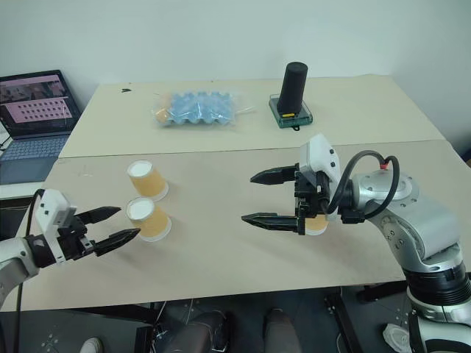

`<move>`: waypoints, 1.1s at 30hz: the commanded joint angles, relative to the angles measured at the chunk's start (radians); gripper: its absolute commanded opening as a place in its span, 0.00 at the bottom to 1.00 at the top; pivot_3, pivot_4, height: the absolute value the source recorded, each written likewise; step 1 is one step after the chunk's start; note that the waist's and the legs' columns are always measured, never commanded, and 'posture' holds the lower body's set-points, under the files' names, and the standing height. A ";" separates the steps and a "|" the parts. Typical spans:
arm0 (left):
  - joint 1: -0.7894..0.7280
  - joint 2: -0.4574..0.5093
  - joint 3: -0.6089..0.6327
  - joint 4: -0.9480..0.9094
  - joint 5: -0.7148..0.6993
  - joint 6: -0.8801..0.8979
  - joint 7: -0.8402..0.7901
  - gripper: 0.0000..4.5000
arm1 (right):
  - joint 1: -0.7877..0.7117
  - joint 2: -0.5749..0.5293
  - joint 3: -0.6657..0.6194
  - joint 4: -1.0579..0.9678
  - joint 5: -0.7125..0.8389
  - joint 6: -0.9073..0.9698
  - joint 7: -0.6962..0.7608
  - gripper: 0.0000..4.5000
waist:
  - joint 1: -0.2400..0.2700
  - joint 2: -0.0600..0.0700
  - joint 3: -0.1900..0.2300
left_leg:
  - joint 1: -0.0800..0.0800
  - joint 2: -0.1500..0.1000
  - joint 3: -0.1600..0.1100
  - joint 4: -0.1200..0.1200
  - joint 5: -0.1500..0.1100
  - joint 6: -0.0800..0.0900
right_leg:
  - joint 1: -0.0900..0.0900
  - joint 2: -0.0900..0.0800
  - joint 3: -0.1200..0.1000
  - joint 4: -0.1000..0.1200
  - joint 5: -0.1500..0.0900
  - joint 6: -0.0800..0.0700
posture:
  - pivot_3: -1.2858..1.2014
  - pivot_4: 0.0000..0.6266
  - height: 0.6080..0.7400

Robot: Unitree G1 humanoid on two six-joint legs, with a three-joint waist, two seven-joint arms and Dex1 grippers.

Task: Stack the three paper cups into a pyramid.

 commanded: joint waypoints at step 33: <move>-0.300 -0.049 -0.190 0.168 0.124 -0.075 -0.080 0.57 | 0.050 -0.014 -0.068 -0.088 -0.004 0.007 -0.103 1.00 | -0.005 0.000 0.000 | 0.001 0.000 0.000 0.000 0.000 0.000 | 0.000 0.001 0.000 0.001 0.000 0.000 | 0.52 0.24 1.00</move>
